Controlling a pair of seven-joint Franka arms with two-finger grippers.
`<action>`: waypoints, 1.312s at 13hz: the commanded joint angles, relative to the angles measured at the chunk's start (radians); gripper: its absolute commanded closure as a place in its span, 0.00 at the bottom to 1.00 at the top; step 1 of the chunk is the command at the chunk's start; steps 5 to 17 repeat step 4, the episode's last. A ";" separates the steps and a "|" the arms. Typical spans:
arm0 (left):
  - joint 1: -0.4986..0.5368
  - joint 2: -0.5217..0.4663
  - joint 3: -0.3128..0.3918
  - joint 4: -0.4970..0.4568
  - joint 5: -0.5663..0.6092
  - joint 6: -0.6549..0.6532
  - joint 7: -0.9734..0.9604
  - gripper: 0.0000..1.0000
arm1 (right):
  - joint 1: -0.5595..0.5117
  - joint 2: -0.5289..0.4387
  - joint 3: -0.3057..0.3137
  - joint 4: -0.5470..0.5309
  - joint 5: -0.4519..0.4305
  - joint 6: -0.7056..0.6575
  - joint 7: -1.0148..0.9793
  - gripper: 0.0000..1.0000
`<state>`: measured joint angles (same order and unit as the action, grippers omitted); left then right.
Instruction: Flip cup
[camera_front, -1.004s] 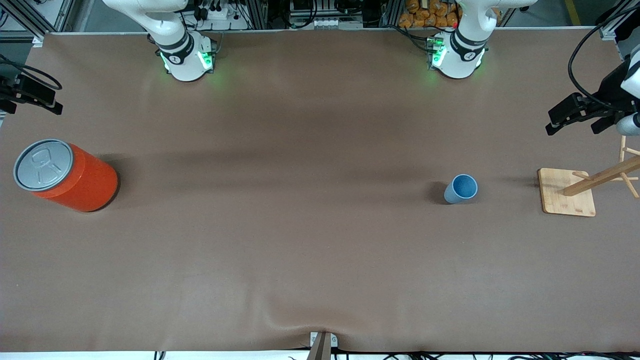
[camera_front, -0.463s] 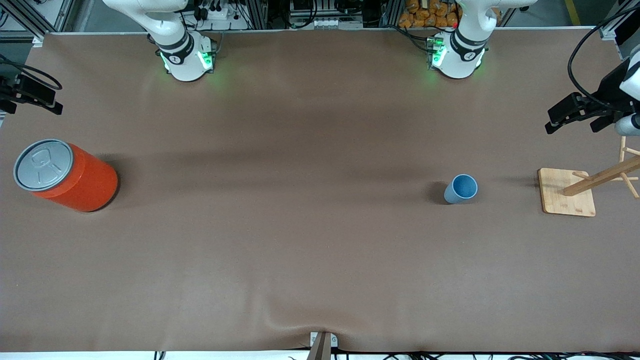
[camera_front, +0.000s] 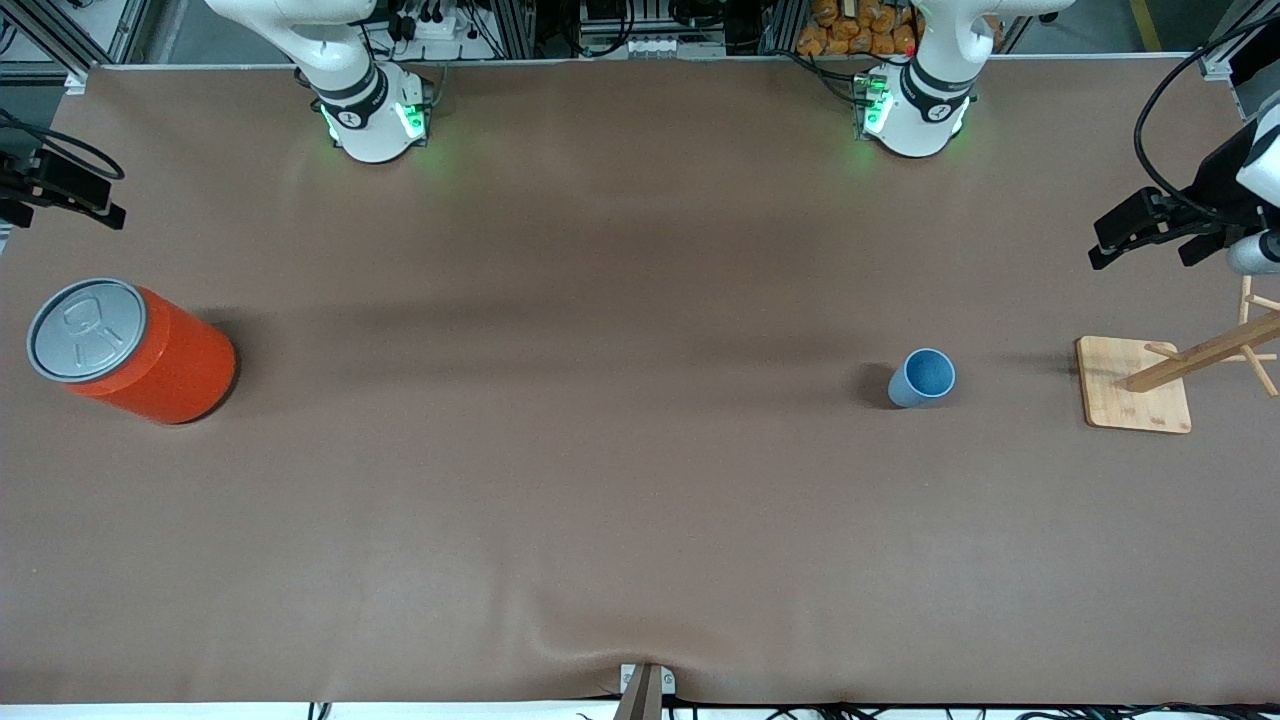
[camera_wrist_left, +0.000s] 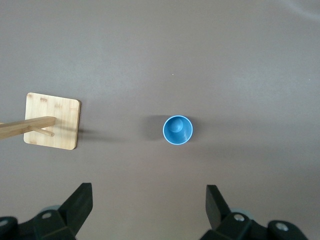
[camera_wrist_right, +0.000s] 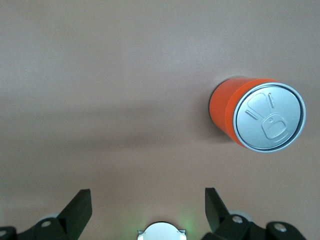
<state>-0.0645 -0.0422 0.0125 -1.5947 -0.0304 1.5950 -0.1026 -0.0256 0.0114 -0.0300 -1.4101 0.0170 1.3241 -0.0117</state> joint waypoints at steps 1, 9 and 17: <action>0.003 0.010 -0.005 0.025 -0.002 -0.023 -0.011 0.00 | -0.008 0.004 0.007 0.007 0.009 -0.008 0.001 0.00; 0.006 0.010 -0.005 0.025 -0.002 -0.026 -0.008 0.00 | -0.008 0.004 0.007 0.007 0.009 -0.008 0.001 0.00; 0.006 0.010 -0.005 0.025 -0.002 -0.026 -0.008 0.00 | -0.008 0.004 0.007 0.007 0.009 -0.008 0.001 0.00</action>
